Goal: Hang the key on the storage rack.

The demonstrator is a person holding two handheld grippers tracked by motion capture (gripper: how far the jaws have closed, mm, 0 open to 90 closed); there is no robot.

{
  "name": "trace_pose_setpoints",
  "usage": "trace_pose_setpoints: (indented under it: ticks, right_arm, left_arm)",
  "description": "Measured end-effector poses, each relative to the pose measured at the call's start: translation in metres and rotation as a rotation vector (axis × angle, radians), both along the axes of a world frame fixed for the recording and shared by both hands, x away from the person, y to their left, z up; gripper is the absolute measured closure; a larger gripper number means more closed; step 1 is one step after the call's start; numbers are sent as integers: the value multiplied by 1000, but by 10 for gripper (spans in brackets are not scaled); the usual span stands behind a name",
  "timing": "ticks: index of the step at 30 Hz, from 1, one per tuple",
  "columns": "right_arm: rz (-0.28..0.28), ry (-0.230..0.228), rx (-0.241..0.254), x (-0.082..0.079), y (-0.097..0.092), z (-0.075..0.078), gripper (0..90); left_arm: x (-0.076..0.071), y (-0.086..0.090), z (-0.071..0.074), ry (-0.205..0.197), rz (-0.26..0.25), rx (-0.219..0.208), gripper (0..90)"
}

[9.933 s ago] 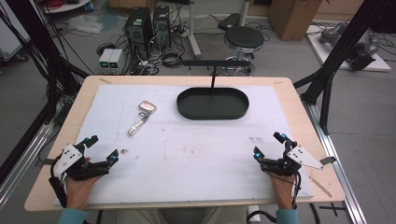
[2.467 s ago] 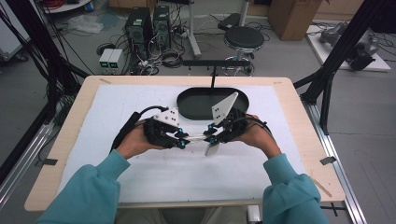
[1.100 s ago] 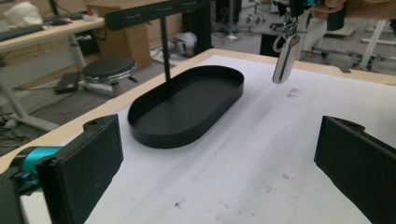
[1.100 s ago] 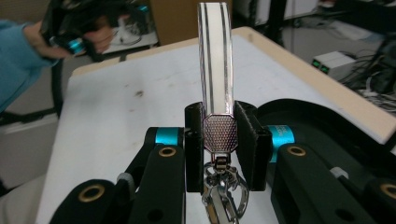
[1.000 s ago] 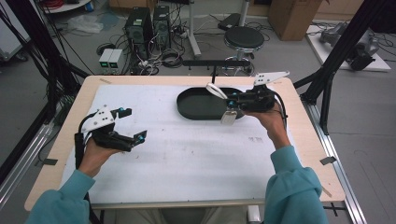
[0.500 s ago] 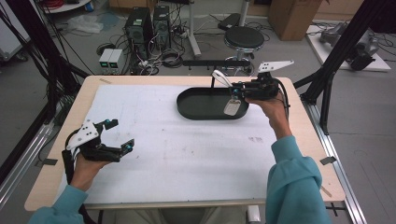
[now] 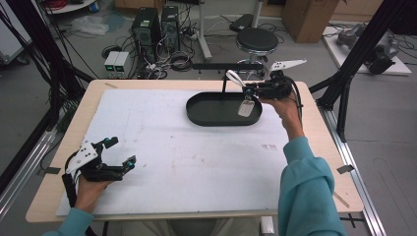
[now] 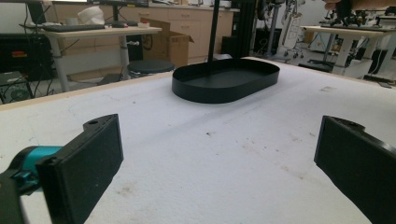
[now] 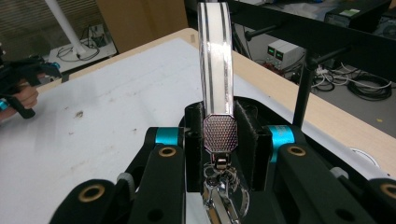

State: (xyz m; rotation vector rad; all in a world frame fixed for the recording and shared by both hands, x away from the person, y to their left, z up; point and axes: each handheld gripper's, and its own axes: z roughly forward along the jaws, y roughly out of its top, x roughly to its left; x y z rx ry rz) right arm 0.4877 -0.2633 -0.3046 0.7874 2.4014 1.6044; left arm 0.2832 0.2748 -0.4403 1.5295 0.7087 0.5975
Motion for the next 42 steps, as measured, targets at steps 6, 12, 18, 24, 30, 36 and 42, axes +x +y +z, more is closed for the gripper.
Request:
trace_pose_setpoints:
  ticks: [6, 12, 18, 24, 30, 36, 42]
  right_arm:
    - [-30, 18, 4, 9, -2, -8, 748]
    - [-58, 29, 14, 15, -5, -14, 748]
    - [-73, 34, 13, 19, -9, -17, 747]
    - [-96, 38, 14, 23, -11, -21, 747]
    - [-112, 55, 19, 26, -14, -25, 747]
    - [-125, 53, 24, 30, -17, -29, 747]
    - [-152, 69, 40, 32, -19, -32, 747]
  left_arm:
    - [-2, -2, -3, -15, -13, 6, 17]
    - [-3, -2, -8, -23, -16, -6, 17]
    - [-3, 1, -14, -13, -10, -13, 17]
    - [-4, 1, -14, -23, -13, -13, 17]
    - [-4, 2, -15, -23, -16, -18, 17]
    - [-5, 2, -15, -34, -15, -18, 17]
    - [-6, 1, -15, -37, -13, -14, 17]
